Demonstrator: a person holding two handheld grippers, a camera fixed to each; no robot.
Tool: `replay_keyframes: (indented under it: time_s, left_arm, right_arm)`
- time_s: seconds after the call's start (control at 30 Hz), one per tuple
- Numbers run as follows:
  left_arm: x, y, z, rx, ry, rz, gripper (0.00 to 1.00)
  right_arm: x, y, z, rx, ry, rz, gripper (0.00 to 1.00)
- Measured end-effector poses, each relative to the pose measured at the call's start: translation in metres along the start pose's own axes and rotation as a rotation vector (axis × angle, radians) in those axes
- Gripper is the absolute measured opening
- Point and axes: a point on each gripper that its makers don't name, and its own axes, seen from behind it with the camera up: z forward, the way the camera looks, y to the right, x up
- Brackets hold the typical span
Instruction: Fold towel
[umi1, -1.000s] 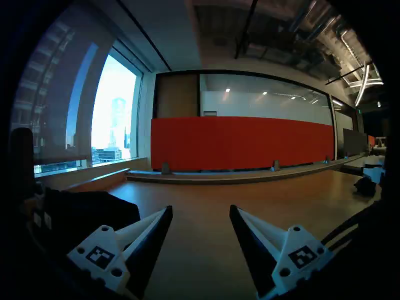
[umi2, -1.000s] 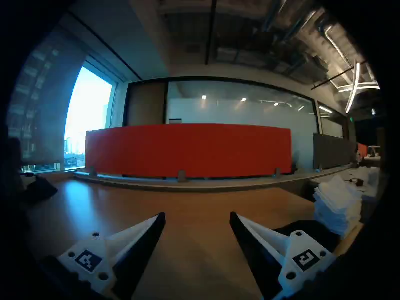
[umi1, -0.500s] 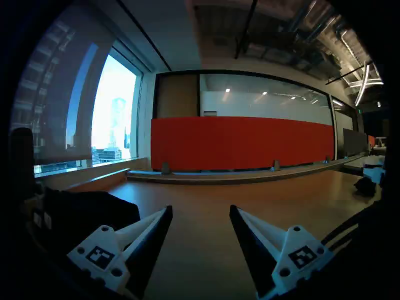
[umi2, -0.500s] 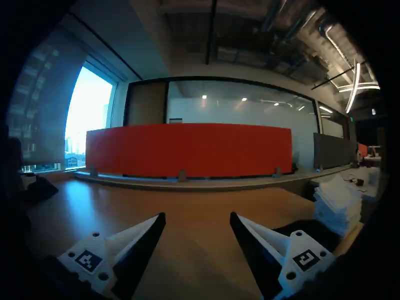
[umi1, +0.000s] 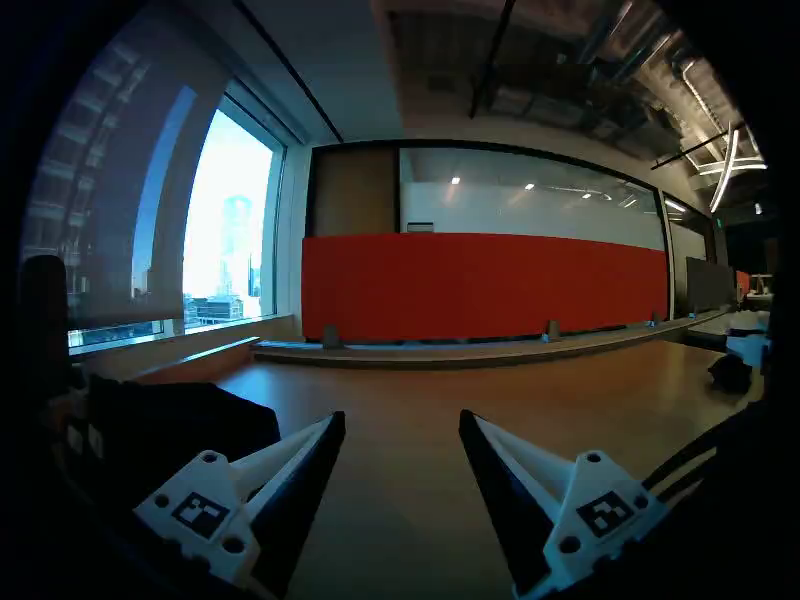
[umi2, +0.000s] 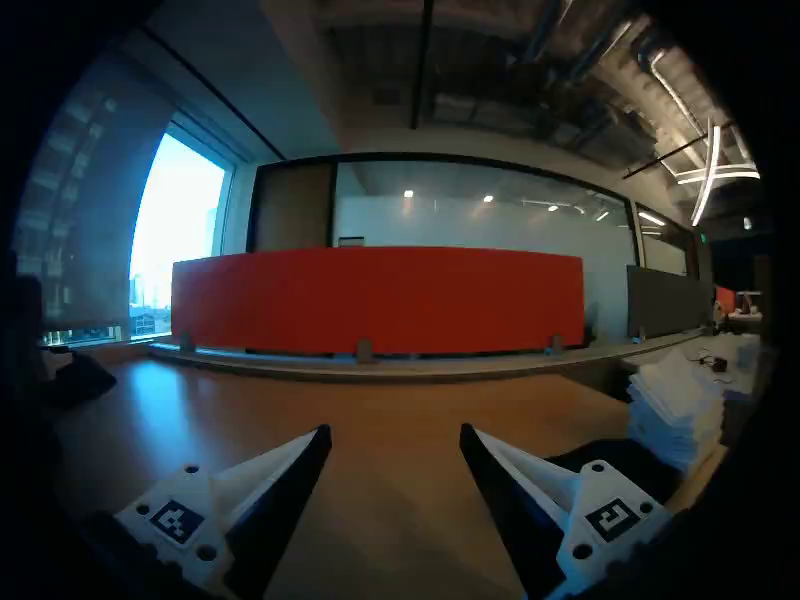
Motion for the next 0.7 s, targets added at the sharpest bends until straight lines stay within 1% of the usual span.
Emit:
replay_keyframes:
  time_s: [0.7]
  left_arm:
    - [-0.0016, 0.0001, -0.0003, 0.000, 0.000, 0.000, 0.84]
  right_arm:
    - [0.0005, -0.0007, -0.0004, 0.000, 0.000, 0.000, 1.00]
